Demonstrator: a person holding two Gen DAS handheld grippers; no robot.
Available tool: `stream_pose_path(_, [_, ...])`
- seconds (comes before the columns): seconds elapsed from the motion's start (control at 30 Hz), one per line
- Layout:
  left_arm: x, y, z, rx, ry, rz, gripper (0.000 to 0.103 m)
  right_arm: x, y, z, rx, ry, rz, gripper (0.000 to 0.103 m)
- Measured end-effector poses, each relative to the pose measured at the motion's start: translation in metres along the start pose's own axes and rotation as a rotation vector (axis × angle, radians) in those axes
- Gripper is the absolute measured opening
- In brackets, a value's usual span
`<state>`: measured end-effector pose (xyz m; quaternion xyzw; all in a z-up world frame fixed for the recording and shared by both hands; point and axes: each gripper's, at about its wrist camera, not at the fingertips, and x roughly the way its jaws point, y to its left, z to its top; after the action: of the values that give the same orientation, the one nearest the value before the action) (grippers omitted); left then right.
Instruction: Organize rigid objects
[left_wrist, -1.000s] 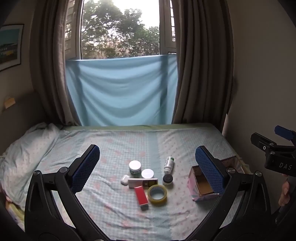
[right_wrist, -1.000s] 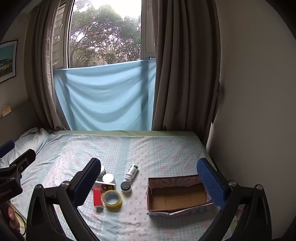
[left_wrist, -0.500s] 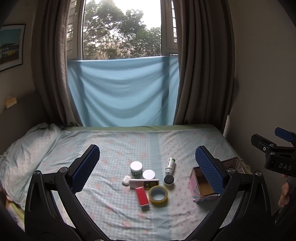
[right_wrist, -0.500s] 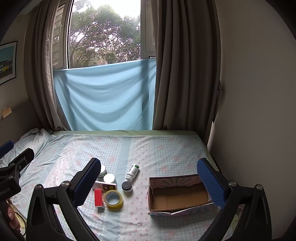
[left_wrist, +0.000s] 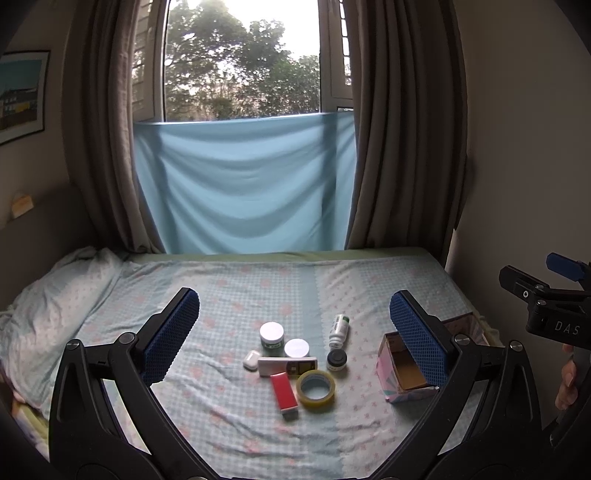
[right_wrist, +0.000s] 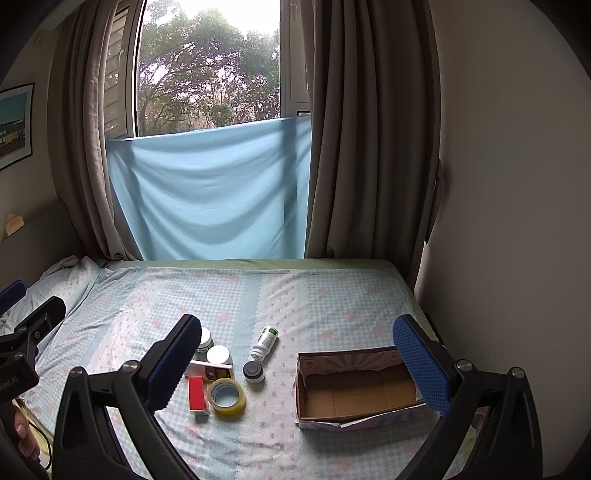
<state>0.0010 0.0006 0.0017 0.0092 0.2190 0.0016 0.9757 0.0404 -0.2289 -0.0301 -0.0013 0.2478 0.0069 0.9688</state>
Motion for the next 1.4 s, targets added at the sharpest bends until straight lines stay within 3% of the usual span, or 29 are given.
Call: stream_pose_path(1.4, [0.0035, 0.0006, -0.0025, -0.013, -0.003, -0.004, 0.103, 0.0029, -0.0035, 0.0014, 0.007, -0.006, -0.009, 0.103])
